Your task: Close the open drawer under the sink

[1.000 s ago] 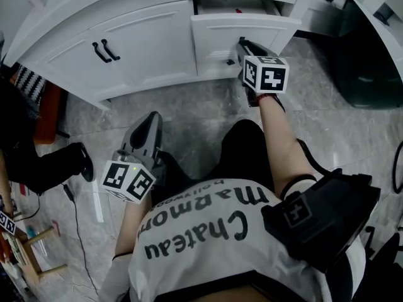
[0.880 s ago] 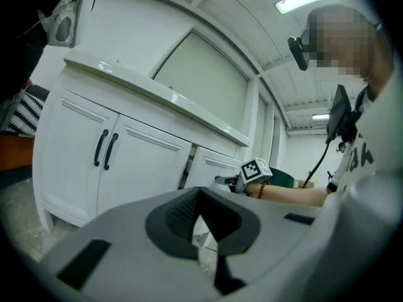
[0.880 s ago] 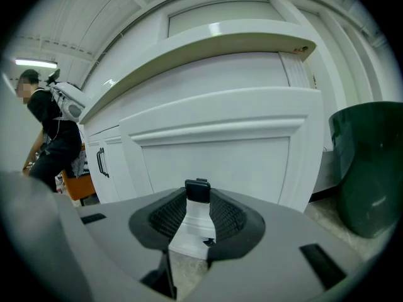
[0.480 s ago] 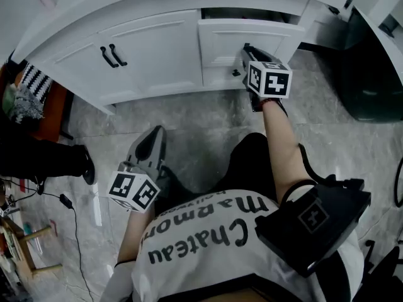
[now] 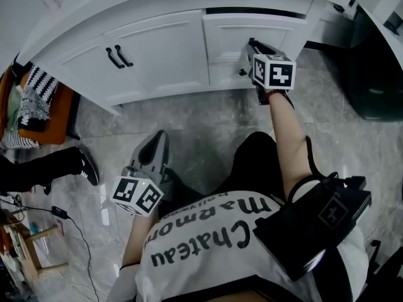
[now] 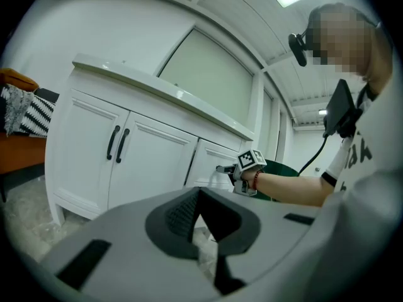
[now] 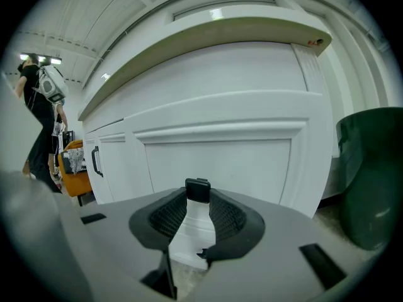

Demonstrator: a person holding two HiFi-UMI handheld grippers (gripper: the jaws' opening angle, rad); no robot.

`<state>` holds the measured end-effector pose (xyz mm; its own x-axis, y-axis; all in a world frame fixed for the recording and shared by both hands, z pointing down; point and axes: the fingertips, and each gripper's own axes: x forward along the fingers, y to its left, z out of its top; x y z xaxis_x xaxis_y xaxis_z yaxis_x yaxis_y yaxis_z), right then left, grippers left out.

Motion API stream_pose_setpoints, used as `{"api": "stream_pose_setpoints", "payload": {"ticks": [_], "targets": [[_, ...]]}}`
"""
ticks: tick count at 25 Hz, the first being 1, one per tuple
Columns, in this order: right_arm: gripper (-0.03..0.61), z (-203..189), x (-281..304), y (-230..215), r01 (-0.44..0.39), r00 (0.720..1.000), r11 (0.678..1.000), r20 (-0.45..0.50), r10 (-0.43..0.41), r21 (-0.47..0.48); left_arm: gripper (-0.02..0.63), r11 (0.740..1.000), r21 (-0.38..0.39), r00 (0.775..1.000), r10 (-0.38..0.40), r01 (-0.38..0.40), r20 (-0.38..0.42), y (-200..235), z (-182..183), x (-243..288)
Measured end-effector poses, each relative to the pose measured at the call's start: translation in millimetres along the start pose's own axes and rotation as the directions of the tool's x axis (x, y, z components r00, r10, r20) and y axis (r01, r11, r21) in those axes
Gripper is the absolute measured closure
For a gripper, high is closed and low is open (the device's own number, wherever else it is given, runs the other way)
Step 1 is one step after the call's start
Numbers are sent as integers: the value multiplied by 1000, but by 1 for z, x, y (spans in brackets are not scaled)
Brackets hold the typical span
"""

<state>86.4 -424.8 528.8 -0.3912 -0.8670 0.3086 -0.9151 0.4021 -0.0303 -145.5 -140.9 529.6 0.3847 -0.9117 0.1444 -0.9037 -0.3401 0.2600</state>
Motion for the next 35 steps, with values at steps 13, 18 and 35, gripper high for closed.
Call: {"api": "stream_pose_setpoints", "payload": {"ticks": [13, 18, 35], "targets": [[459, 1, 4, -3, 33, 999, 999, -12, -32, 9, 606, 1000, -16, 1000, -2, 2, -3, 6, -4, -7], [457, 3, 5, -4, 32, 999, 999, -27, -31, 13, 606, 1000, -26, 1000, -9, 9, 4, 5, -6, -6], [448, 0, 19, -6, 74, 997, 997, -31, -75, -27, 606, 999, -34, 999, -42, 42, -14, 0, -13, 10]]}}
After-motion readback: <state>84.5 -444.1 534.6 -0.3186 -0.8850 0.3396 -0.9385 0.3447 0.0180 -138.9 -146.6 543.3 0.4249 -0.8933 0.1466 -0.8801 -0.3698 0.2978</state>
